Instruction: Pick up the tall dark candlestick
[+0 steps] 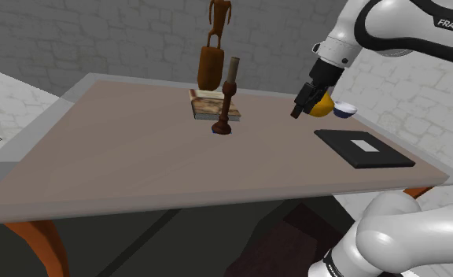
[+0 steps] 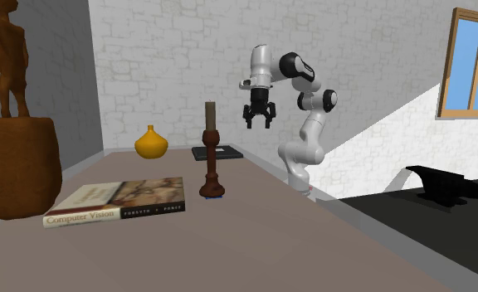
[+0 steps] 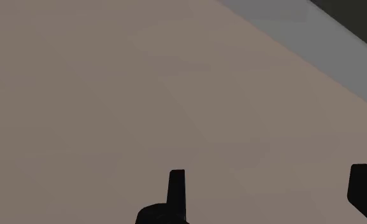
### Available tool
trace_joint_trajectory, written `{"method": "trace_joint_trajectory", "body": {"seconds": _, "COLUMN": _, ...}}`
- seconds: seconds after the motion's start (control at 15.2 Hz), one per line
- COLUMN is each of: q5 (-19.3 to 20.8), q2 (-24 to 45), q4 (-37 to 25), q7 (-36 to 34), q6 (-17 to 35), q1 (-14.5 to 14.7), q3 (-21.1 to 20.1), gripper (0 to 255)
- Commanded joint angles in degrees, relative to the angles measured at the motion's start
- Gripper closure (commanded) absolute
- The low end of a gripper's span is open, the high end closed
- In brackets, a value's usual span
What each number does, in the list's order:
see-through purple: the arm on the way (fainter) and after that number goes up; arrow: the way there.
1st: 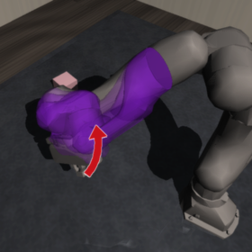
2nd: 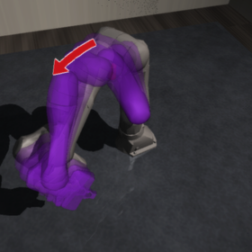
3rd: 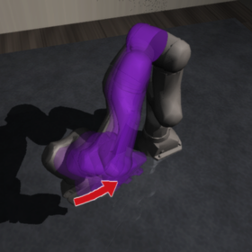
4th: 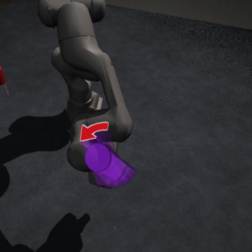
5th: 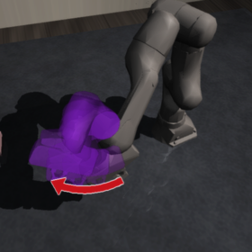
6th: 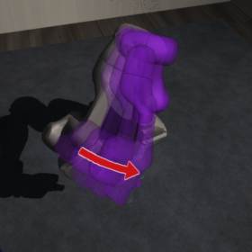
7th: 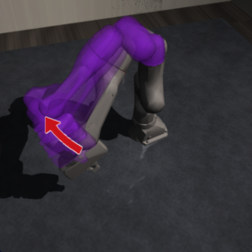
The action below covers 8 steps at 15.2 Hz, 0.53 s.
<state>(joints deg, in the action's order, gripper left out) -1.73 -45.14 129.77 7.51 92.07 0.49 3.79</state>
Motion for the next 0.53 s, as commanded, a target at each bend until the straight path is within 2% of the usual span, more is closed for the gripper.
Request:
{"method": "trace_joint_trajectory", "body": {"seconds": 0.0, "q5": 0.00, "q2": 0.00, "q4": 0.00, "q7": 0.00, "q6": 0.00, "q1": 0.00, "q3": 0.00, "gripper": 0}}
{"method": "trace_joint_trajectory", "body": {"seconds": 0.46, "q5": -0.50, "q2": 15.03, "q4": -14.41, "q7": -0.75, "q6": 1.91, "q1": 1.18, "q3": -1.09, "gripper": 0}}
